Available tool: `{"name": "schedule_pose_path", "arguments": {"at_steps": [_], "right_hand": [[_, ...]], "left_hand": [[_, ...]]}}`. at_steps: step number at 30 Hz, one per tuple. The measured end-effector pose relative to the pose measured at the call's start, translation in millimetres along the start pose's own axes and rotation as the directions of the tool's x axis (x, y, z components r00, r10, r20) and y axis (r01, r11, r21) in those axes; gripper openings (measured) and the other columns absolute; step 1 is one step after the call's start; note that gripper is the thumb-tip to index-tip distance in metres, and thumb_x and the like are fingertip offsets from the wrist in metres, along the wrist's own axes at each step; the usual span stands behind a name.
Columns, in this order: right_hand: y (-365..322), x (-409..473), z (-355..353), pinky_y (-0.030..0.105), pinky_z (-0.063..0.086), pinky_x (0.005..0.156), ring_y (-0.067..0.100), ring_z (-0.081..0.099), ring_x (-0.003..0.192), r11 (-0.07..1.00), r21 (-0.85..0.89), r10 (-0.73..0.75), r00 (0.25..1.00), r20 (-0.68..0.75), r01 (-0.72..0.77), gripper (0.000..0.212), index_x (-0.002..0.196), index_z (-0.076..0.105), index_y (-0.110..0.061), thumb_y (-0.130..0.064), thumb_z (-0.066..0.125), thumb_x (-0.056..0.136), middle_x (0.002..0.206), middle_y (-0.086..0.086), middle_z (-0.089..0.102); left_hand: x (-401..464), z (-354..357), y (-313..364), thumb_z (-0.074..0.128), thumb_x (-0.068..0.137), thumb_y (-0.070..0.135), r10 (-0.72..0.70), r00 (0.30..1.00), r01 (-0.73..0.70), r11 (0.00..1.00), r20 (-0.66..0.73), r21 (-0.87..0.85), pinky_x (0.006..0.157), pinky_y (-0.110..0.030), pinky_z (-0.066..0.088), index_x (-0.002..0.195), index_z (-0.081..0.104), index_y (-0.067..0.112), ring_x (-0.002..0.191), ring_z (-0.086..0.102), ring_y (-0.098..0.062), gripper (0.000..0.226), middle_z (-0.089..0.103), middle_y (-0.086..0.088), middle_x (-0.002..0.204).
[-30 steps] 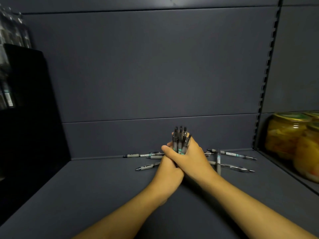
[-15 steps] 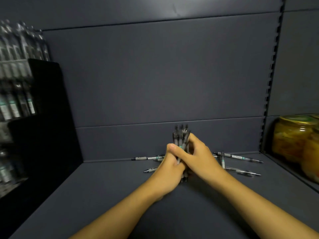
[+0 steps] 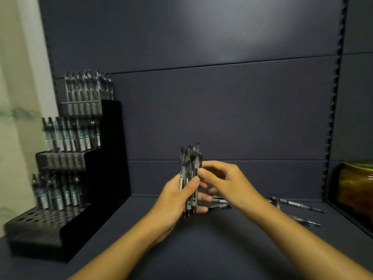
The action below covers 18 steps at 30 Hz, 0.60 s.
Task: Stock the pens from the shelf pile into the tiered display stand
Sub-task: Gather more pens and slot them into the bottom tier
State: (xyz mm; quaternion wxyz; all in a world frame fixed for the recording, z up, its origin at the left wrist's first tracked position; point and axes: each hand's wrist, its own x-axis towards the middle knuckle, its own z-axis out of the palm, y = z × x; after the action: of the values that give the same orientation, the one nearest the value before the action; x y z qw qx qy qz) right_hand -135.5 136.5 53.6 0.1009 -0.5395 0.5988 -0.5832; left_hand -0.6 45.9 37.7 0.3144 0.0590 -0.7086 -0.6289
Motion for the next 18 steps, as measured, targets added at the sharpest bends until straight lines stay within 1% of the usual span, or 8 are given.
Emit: {"name": "schedule_pose_path", "arguments": {"at_steps": [3,5,8,10,13,15,17,18], "right_hand": [[-17,1,22,0.026,0.057,0.066,0.011,0.073,0.085,0.996,0.085,0.012,1.000,-0.009,-0.011,0.008,0.100,0.071,-0.022,-0.023,0.066,0.093,0.091,-0.001,0.074],[-29,0,39,0.026,0.057,0.063,0.010,0.073,0.080,0.990,0.140,0.009,1.000,-0.018,-0.006,0.007,0.099,0.069,-0.019,-0.021,0.067,0.092,0.090,-0.001,0.073],[-48,1,65,0.031,0.059,0.065,0.015,0.072,0.084,0.981,0.196,0.011,1.000,-0.019,-0.007,0.012,0.103,0.069,-0.014,-0.018,0.066,0.092,0.097,0.008,0.073],[-62,3,84,0.036,0.061,0.068,0.020,0.073,0.089,0.972,0.233,0.028,1.000,0.014,-0.030,0.016,0.107,0.069,-0.013,-0.019,0.065,0.093,0.102,0.012,0.072],[-81,8,119,0.037,0.063,0.071,0.021,0.074,0.090,0.966,0.254,0.033,0.997,0.072,-0.051,0.021,0.114,0.069,-0.013,-0.020,0.063,0.095,0.102,0.010,0.074],[-89,10,151,0.042,0.063,0.075,0.022,0.074,0.092,0.972,0.228,0.032,0.996,0.089,-0.052,0.022,0.114,0.071,-0.014,-0.021,0.064,0.094,0.101,0.009,0.075],[-97,13,187,0.044,0.063,0.077,0.020,0.074,0.092,0.977,0.211,0.011,0.999,0.050,-0.021,0.019,0.110,0.072,-0.018,-0.022,0.066,0.092,0.099,0.007,0.076],[-101,16,205,0.042,0.063,0.075,0.018,0.074,0.090,0.978,0.210,-0.008,1.000,0.026,0.002,0.016,0.106,0.072,-0.020,-0.021,0.067,0.091,0.097,0.005,0.076]], "left_hand": [[-16,-16,15,0.048,0.099,0.025,0.029,0.999,-0.029,1.000,0.014,0.005,0.071,-0.036,0.061,0.124,0.057,0.011,0.095,0.073,-0.029,0.030,0.074,-0.011,0.107],[-26,-30,22,0.048,0.099,0.027,0.046,0.999,-0.046,0.999,0.012,0.004,0.070,-0.037,0.061,0.127,0.055,0.013,0.096,0.073,-0.031,0.033,0.073,-0.012,0.110],[-38,-51,33,0.047,0.099,0.025,0.067,0.998,-0.067,0.997,-0.001,-0.045,0.068,-0.039,0.062,0.129,0.054,0.014,0.097,0.073,-0.032,0.033,0.072,-0.009,0.114],[-46,-69,41,0.047,0.100,0.025,0.078,0.997,-0.078,0.995,-0.017,-0.056,0.070,-0.042,0.062,0.131,0.052,0.015,0.099,0.073,-0.031,0.032,0.071,-0.007,0.118],[-64,-104,51,0.045,0.102,0.025,0.092,0.996,-0.093,0.995,-0.015,-0.031,0.073,-0.044,0.062,0.132,0.049,0.019,0.104,0.072,-0.028,0.031,0.068,-0.006,0.124],[-80,-134,54,0.044,0.103,0.025,0.091,0.996,-0.091,0.996,-0.015,-0.012,0.074,-0.045,0.062,0.135,0.046,0.021,0.105,0.071,-0.026,0.032,0.065,-0.005,0.129],[-94,-168,59,0.044,0.104,0.023,0.089,0.996,-0.089,0.996,-0.023,-0.001,0.075,-0.045,0.062,0.136,0.044,0.022,0.104,0.072,-0.026,0.032,0.065,-0.004,0.129],[-100,-186,63,0.045,0.103,0.022,0.092,0.995,-0.092,0.996,-0.032,0.002,0.075,-0.045,0.062,0.136,0.044,0.022,0.103,0.072,-0.025,0.032,0.066,-0.004,0.128]]}}
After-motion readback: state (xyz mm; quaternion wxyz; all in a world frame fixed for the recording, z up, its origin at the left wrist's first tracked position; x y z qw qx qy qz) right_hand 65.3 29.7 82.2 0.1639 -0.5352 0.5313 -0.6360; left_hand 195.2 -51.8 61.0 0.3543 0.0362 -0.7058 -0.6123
